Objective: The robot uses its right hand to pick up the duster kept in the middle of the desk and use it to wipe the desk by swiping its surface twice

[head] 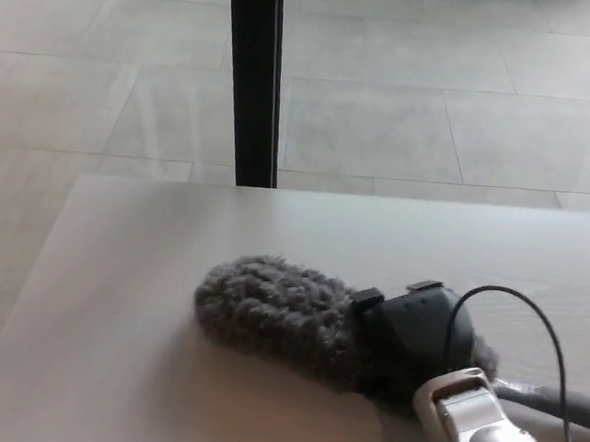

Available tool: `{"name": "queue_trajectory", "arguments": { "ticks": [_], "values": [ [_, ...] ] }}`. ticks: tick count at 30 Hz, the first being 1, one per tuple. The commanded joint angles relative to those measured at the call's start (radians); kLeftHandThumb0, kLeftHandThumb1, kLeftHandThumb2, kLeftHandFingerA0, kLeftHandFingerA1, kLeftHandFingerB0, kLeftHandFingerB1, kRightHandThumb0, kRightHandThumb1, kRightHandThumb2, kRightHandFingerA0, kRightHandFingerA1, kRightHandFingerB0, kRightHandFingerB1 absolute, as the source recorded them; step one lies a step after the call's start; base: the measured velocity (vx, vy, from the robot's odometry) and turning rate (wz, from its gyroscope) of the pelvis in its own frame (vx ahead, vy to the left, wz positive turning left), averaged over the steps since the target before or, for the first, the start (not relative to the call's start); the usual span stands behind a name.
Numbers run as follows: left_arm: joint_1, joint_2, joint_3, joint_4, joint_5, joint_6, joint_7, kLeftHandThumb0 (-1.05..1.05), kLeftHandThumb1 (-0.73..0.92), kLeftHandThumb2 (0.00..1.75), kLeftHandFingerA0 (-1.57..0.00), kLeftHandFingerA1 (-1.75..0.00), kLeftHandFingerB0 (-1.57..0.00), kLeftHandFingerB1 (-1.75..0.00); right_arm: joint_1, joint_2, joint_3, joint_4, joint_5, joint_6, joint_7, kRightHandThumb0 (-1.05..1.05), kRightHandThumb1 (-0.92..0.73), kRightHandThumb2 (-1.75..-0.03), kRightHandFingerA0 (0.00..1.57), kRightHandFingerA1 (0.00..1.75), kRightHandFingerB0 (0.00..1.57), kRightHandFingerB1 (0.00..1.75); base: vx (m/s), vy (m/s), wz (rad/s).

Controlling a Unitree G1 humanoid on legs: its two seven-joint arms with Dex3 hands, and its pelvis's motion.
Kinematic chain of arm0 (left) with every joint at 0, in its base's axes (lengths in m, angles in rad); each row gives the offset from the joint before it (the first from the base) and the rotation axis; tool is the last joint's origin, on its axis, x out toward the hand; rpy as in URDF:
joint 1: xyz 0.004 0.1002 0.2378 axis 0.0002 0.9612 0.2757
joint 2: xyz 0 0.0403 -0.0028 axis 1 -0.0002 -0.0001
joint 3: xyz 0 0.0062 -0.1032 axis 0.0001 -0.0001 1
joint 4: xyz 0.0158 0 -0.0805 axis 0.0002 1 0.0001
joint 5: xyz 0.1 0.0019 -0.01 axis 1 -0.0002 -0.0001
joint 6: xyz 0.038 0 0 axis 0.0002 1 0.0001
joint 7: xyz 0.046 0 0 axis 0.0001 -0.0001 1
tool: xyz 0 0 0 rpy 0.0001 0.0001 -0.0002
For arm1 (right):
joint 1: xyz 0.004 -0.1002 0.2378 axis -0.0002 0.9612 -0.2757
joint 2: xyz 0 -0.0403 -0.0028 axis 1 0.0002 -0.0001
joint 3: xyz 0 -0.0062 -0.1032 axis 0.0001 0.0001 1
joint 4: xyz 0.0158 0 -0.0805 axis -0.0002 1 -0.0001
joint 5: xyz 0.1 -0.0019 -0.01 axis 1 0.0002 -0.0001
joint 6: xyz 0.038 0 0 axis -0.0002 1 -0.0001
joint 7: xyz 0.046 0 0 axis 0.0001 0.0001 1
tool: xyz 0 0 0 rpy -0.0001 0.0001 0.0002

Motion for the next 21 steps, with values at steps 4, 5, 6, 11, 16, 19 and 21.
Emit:
{"name": "queue_trajectory", "arguments": {
  "ticks": [4, 5, 6, 11, 16, 19, 21],
  "values": [
    [-0.016, 0.034, -0.013, -0.026, -0.016, -0.013, -0.017, -0.87, 0.76, 1.23, -0.55, -1.05, -0.51, -0.98, 0.194, -0.036, 0.167, -0.251, -0.041, -0.097, 0.248, -0.29, -0.75, -0.64, 0.87, 1.70, 0.69, 0.78, 0.00, 0.000, 0.00],
    [-0.016, 0.034, -0.011, -0.030, -0.019, -0.009, -0.015, -0.89, 0.77, 1.21, -0.60, -1.10, -0.57, -1.03, 0.193, -0.081, 0.175, -0.288, -0.053, -0.121, 0.251, -0.32, -0.61, -1.01, 1.13, 1.32, 0.82, 1.01, 0.00, 0.000, 0.00],
    [-0.016, 0.032, -0.010, -0.033, -0.021, -0.008, -0.014, -0.89, 0.77, 1.21, -0.60, -1.10, -0.57, -1.03, 0.195, -0.109, 0.176, -0.307, -0.057, -0.140, 0.241, -0.32, -0.61, -1.01, 1.13, 1.32, 0.82, 1.01, 0.00, 0.000, 0.00],
    [-0.017, 0.033, -0.013, -0.033, -0.017, -0.014, -0.013, -0.84, 0.78, 1.25, -0.56, -1.06, -0.48, -0.97, 0.208, -0.190, 0.140, -0.379, -0.019, -0.174, 0.272, -0.29, -0.63, -0.61, 0.88, 1.73, 0.82, 0.90, 0.00, 0.000, 0.00],
    [-0.016, 0.030, -0.001, -0.032, -0.031, -0.006, -0.028, -0.82, 0.76, 1.20, -0.58, -1.08, -0.52, -0.99, 0.197, -0.239, 0.105, -0.366, -0.033, -0.211, 0.219, -0.24, -0.51, -1.00, 1.21, 1.33, 0.82, 0.84, 0.00, 0.000, 0.00],
    [-0.012, 0.026, -0.008, -0.034, -0.022, -0.013, -0.016, -0.88, 0.79, 1.22, -0.61, -1.10, -0.57, -1.02, 0.185, -0.240, 0.086, -0.339, -0.025, -0.231, 0.219, -0.16, -0.64, -0.87, 0.92, 1.69, 0.86, 0.79, 0.00, 0.000, 0.00],
    [-0.011, 0.028, -0.010, -0.032, -0.020, -0.015, -0.013, -0.88, 0.92, 0.80, -0.40, -1.36, -0.38, -1.22, 0.167, -0.237, 0.072, -0.318, -0.023, -0.247, 0.229, -0.15, -0.65, -0.89, 0.91, 1.71, 0.86, 0.82, 0.00, 0.000, 0.00]
  ]
}}
